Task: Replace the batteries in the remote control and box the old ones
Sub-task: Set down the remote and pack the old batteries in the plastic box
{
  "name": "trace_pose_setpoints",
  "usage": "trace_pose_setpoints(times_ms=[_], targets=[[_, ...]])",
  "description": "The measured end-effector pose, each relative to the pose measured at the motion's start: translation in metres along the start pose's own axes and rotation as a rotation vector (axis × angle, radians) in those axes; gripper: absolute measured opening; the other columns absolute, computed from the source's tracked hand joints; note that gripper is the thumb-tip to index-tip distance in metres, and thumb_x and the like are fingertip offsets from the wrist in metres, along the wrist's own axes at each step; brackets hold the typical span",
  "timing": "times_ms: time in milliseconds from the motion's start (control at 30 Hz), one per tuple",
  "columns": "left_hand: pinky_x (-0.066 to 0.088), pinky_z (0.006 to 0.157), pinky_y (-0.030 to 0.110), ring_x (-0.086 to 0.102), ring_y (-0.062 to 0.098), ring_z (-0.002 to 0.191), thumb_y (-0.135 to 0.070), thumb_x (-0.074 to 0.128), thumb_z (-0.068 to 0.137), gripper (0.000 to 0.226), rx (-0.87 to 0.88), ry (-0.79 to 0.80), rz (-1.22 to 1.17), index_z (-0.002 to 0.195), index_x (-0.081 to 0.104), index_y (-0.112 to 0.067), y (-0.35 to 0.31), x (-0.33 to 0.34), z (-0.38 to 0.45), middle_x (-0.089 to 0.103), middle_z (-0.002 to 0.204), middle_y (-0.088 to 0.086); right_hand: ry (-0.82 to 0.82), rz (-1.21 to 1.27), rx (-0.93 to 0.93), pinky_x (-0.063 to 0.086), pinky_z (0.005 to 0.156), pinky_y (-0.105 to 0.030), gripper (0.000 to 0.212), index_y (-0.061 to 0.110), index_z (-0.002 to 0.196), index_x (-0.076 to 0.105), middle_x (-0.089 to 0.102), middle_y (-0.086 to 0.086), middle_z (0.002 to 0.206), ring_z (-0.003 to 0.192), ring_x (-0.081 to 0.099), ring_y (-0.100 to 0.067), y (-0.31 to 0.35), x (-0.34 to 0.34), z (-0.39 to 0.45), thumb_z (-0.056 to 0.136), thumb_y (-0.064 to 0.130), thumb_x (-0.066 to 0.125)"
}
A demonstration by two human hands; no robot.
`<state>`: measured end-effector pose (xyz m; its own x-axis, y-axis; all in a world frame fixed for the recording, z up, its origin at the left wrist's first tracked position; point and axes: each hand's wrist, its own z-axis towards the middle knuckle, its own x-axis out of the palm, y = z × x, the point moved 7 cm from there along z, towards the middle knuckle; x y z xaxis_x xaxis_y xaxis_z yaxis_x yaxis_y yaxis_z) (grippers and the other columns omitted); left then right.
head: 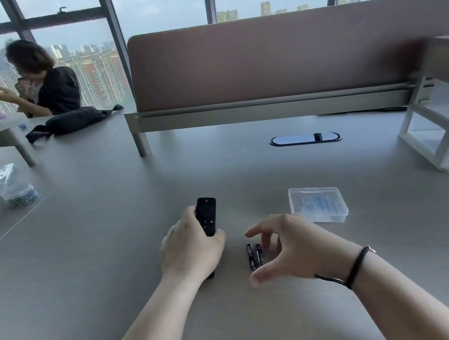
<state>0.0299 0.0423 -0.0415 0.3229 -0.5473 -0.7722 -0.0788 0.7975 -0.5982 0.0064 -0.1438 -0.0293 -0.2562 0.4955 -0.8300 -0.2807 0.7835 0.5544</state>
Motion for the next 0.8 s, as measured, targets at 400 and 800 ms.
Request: trace_pose_setpoints(times_ms=[400,800], targets=[[0.042,0.095,0.042,0.053,0.028,0.118,-0.046,0.060,0.087,0.046,0.010,-0.069,0.075,0.128,0.053,-0.027,0.006,-0.002,0.003,0.061,0.122,0.004,-0.058,0.029,-0.063,0.049,0.075,-0.020,0.065,0.033,0.121,0.069,0.059,0.013,0.103,0.071,0.053,0.005,-0.001,0.002,0.005,0.061,0.051,0.088],[0.038,0.070,0.012,0.051,0.001,0.071,-0.005,0.063,0.084,0.011,0.533,-0.323,-0.310,0.090,0.070,-0.011,-0.046,-0.024,-0.022,0.053,0.081,-0.011,-0.061,0.013,-0.111,0.050,0.077,-0.026,0.041,0.033,0.106,0.073,0.056,0.014,0.098,0.067,0.052,0.004,-0.001,0.009,0.008,0.068,0.047,0.082]])
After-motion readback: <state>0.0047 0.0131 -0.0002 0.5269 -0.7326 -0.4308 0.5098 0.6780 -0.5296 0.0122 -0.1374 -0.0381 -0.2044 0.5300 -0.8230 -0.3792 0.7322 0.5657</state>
